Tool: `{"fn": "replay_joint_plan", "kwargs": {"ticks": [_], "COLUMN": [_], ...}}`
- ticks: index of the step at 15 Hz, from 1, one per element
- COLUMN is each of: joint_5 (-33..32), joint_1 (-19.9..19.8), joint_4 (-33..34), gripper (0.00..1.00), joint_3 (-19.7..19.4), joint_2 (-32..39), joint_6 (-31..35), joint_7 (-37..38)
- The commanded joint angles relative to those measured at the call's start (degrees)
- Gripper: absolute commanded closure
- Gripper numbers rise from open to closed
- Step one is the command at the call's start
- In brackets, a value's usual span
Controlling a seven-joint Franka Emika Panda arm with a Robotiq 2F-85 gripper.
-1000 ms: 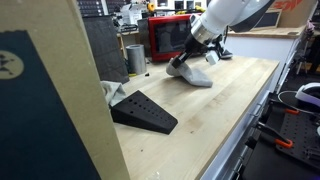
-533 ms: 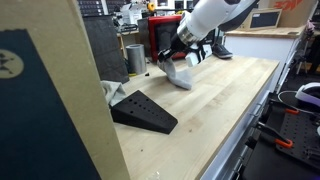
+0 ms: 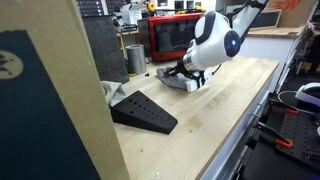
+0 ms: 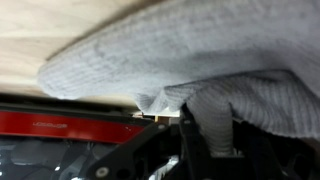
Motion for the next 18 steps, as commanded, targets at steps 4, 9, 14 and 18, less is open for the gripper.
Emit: {"fn": "replay_joint_plan", "kwargs": {"ticks": [4, 9, 14, 18], "joint_5": [3.1, 0.0, -2.2, -2.4], "joint_1": [-16.5, -35.8, -55.2, -65.1], "joint_4": [0.8, -3.1, -17.2, -23.3], "gripper": [0.96, 0.96, 0.53, 0.22], "joint_3": [24.3, 48.1, 61.6, 64.0], "joint_2": [3.7, 14.1, 23.7, 27.3], "joint_6": [-16.0, -28.4, -30.0, -26.5], "joint_7": [3.2, 3.2, 3.2, 3.2]}}
